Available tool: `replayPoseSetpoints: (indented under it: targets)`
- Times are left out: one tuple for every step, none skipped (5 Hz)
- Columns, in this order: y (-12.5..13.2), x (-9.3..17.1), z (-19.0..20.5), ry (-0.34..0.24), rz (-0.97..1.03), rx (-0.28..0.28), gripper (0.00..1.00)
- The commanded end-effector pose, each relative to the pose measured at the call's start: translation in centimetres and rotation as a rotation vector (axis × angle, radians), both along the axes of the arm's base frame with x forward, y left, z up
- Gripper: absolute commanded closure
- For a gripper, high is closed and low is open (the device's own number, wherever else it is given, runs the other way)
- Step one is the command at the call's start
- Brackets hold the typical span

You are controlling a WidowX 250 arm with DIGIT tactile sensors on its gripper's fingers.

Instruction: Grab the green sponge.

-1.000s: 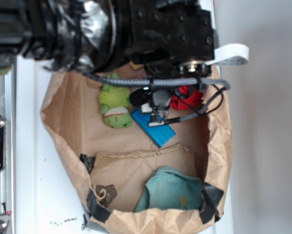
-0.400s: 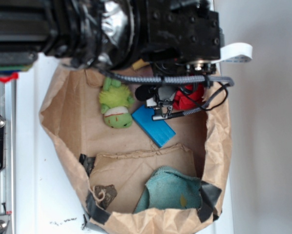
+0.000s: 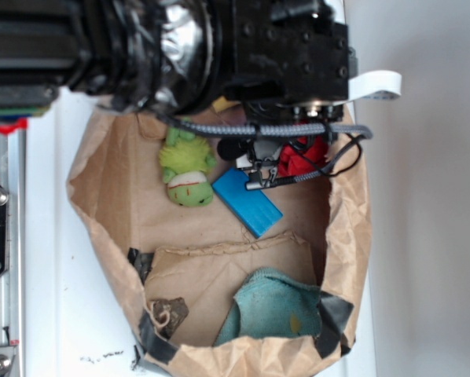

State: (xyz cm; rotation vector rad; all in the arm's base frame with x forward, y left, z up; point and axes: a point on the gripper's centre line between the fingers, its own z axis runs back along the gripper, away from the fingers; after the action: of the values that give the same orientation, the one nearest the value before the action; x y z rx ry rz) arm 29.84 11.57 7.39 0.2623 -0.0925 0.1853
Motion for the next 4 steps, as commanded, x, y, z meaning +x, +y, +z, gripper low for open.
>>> replayPoseSetpoints:
  targets:
    - [1.92, -0.5, 1.43, -0.085, 0.082, 0.092, 0.0]
    - [1.9, -0.75, 1.53, -0.08, 0.087, 0.104, 0.0]
    - [1.91, -0.96, 1.46, -0.076, 0.085, 0.111, 0.0]
    - [2.08, -0.78, 1.12, -0.083, 0.092, 0.127, 0.0]
